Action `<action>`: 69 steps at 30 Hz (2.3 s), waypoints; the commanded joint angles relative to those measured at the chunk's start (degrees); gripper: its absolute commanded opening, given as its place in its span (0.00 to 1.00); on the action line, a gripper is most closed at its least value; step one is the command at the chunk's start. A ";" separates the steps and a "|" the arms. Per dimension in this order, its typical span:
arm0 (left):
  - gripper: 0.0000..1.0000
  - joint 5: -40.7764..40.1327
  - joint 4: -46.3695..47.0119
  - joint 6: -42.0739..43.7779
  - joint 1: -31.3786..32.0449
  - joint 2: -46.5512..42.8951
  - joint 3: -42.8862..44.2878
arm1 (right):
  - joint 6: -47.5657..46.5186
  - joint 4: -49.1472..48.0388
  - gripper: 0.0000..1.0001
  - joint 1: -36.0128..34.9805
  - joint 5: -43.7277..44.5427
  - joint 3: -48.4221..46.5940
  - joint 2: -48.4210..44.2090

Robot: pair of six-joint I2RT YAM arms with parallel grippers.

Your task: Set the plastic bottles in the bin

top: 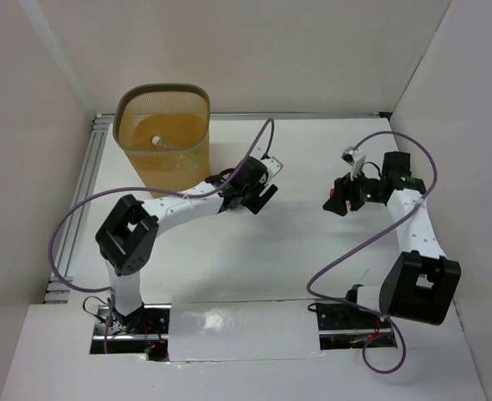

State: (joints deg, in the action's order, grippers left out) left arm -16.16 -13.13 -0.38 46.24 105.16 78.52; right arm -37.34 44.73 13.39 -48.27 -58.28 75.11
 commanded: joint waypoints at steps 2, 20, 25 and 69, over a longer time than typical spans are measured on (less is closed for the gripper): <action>0.92 1.04 -4.62 2.32 -2.29 4.69 5.58 | -1.69 -1.31 0.71 1.90 -2.35 2.55 -1.11; 0.95 0.08 -4.37 6.71 -4.57 8.65 9.63 | -0.63 -1.31 0.73 2.43 -2.35 3.09 0.56; 0.95 -0.45 -5.51 7.76 -6.16 11.11 10.95 | -0.63 -1.31 0.74 2.43 -1.83 3.61 0.56; 0.00 15.11 -12.45 7.16 -1.24 -0.57 17.97 | -1.68 -3.86 0.40 8.94 -1.82 -0.34 0.04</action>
State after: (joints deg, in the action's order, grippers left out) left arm -1.98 -25.08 8.64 45.58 111.13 88.77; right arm -39.09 43.59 20.86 -48.73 -56.36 78.19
